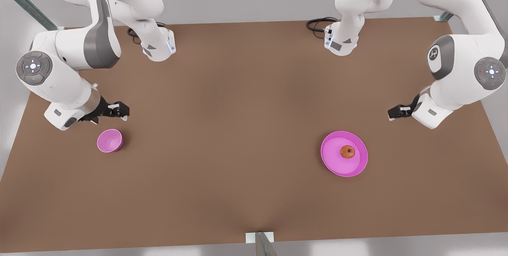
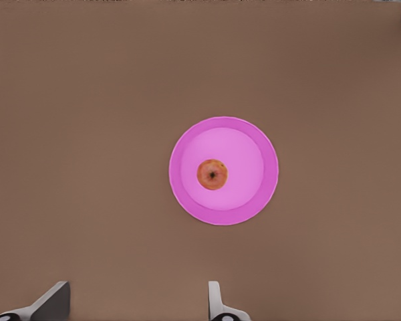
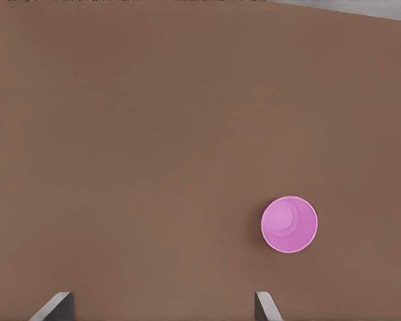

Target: Use the left arm to pick up the apple from the plate, transfer it to the gripper of the right arm, and then use the right arm to place it into the bowl

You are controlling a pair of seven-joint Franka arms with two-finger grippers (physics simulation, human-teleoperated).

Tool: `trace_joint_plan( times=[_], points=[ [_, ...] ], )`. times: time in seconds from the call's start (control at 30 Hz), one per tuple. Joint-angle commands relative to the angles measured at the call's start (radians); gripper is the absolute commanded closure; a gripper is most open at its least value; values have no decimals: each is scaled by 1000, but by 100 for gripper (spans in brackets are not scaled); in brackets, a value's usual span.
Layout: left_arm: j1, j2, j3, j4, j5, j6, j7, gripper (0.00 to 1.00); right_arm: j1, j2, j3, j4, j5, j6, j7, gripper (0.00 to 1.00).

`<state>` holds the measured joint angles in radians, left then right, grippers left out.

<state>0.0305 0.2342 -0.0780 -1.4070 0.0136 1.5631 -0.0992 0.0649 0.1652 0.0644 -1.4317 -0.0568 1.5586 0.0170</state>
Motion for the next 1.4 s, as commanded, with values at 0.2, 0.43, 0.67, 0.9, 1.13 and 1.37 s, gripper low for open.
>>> trace_joint_plan(
  times=[0.2, 0.43, 0.67, 0.9, 1.13, 1.37],
  points=[
    [-53, 73, -3, -257, -60, 475, -169, 0, -13, 2, -6, 2, 3, 21, 93, 0],
    [-70, 129, -3, -451, -73, 761, -201, 0, -13, 2, -6, 7, 3, 18, 81, 0],
    [-70, 241, -3, -452, -70, 827, -201, 0, -14, 2, -6, 7, 3, 18, 77, 0],
    [-66, 326, 0, -460, -69, 865, -201, 0, -14, 2, -8, 7, 5, 17, 77, 0],
    [-69, 367, -2, -467, -69, 874, -197, 0, -13, 3, -8, 7, 5, 17, 77, 0],
    [-70, 382, -3, -471, -73, 884, -198, 11, -14, 2, -8, 7, 5, 17, 77, 0]
  ],
)
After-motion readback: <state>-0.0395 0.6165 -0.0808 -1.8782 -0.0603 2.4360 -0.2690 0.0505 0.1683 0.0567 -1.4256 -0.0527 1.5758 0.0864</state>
